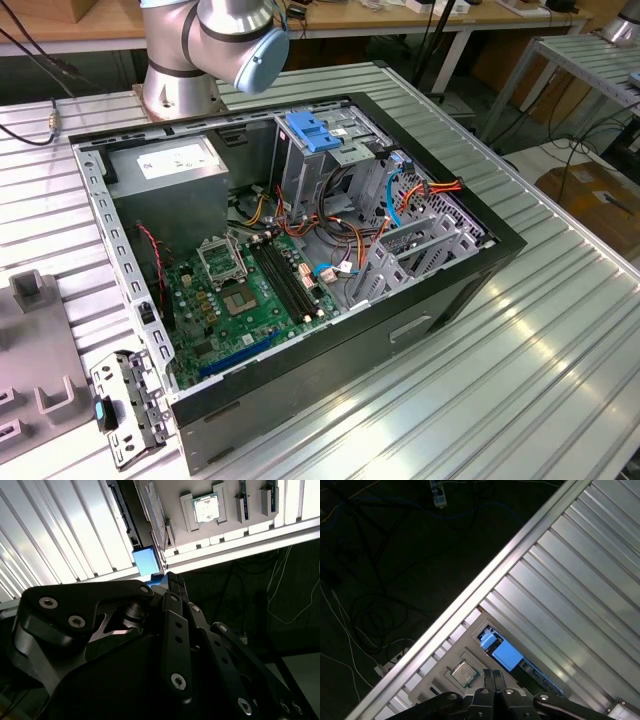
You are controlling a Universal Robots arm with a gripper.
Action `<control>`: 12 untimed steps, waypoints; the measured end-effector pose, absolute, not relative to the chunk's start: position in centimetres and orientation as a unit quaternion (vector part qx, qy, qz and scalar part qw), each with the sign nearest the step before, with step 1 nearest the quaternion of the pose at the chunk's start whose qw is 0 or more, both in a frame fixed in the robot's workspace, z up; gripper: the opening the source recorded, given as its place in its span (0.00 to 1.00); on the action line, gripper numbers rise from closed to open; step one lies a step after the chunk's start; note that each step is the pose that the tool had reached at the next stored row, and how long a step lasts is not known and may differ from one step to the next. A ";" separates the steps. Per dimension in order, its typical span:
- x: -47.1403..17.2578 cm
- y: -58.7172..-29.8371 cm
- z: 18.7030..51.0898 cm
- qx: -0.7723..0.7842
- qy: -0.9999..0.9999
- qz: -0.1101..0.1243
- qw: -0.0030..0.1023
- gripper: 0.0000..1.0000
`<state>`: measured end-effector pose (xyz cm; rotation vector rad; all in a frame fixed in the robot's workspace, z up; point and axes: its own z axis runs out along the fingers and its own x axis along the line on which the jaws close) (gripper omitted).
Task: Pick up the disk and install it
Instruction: 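Pick up the disk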
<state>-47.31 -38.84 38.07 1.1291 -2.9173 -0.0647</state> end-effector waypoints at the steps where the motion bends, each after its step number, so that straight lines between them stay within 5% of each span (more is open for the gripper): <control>1: -47.3 -38.8 38.1 0.361 -0.932 -0.021 0.006 0.11; 12: -47.3 -38.8 38.0 0.498 -0.867 -0.020 0.009 0.11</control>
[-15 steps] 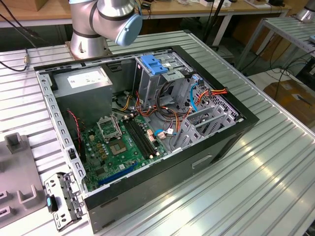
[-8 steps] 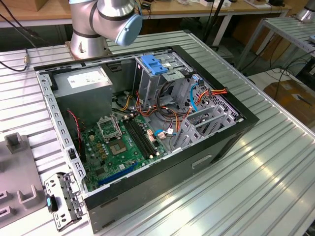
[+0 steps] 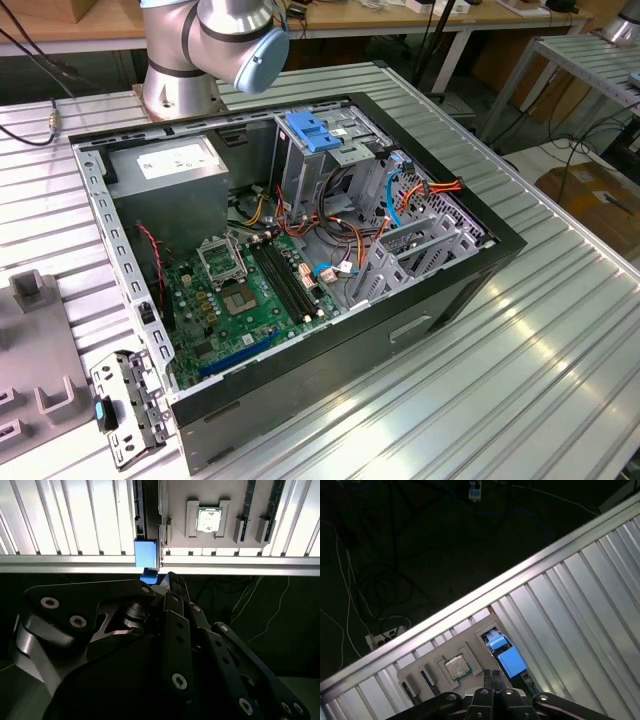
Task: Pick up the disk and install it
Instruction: 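Pick up the disk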
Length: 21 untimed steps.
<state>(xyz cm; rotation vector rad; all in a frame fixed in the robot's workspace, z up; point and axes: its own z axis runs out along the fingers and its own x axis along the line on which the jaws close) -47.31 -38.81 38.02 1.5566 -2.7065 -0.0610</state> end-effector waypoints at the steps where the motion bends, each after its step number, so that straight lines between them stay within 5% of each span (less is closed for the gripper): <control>1: -47.3 -38.8 38.0 0.517 -0.856 -0.019 0.010 0.11; 21: -47.3 -38.8 37.5 0.683 -0.730 -0.017 0.014 0.11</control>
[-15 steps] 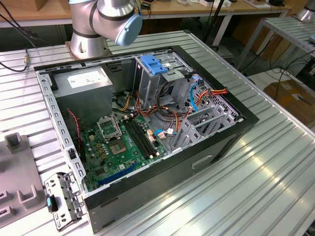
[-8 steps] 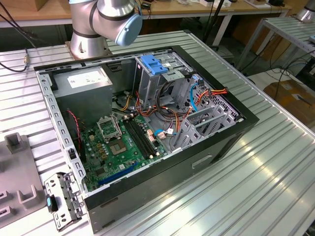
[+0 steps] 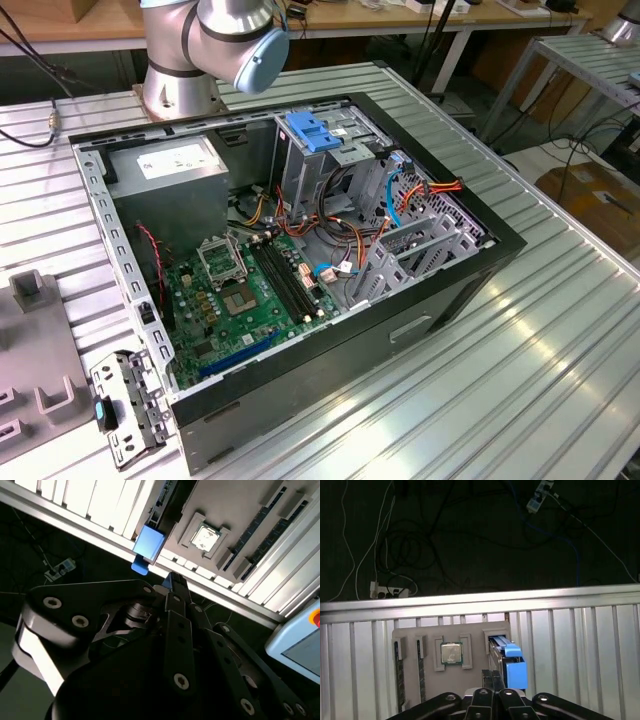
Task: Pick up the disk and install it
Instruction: 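Pick up the disk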
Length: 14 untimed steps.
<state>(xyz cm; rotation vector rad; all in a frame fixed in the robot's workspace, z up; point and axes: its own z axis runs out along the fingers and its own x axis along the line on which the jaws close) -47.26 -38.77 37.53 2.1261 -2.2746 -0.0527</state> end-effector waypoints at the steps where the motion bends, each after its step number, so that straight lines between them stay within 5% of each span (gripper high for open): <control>1: -47.3 -38.8 37.5 0.683 -0.730 -0.017 0.014 0.11; 14: -47.3 -38.8 37.5 0.683 -0.731 -0.010 0.006 0.11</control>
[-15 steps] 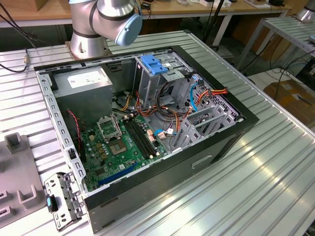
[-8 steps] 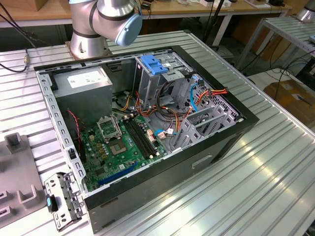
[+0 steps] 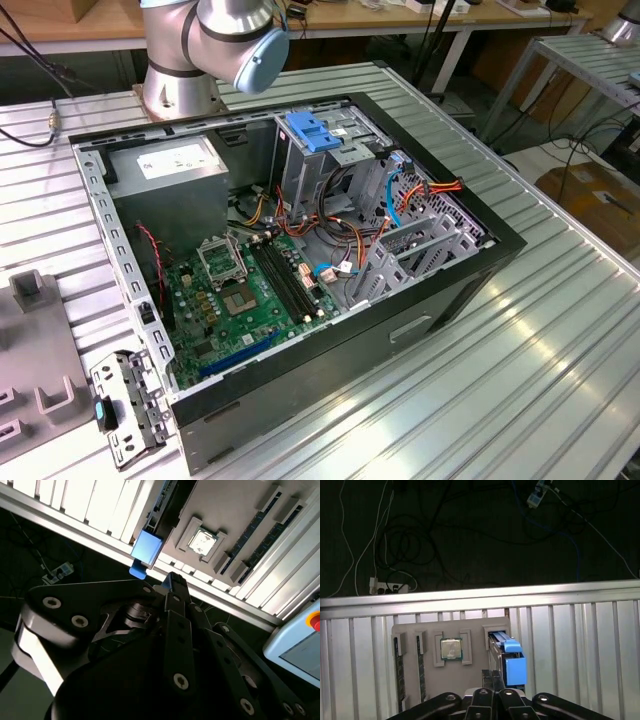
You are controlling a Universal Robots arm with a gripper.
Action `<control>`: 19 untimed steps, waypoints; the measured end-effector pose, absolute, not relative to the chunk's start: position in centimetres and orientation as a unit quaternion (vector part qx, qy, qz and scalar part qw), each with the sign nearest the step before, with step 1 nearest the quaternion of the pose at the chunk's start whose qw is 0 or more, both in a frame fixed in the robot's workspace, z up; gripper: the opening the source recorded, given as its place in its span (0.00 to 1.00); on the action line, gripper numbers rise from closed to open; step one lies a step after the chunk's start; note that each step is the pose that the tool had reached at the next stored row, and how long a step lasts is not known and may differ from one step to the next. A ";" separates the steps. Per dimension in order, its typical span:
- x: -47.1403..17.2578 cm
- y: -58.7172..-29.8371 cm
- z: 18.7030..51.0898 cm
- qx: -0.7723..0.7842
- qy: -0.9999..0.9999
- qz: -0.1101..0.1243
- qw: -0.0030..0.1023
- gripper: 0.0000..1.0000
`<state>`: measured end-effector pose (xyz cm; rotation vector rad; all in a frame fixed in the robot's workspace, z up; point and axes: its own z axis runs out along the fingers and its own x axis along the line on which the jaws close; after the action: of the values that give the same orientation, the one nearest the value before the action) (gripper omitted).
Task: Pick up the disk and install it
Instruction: 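Pick up the disk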
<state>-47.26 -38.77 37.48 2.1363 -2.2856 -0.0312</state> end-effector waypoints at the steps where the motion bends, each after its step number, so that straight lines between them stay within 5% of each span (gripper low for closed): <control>1: -47.3 -38.8 37.5 0.683 -0.731 -0.010 0.006 0.11; 9: -47.2 -38.7 37.3 0.677 -0.736 -0.010 0.006 0.48; 19: -47.0 -36.4 35.7 0.676 -0.737 -0.008 0.005 0.49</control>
<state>-47.03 -36.39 35.75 2.1167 -2.3066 -0.0241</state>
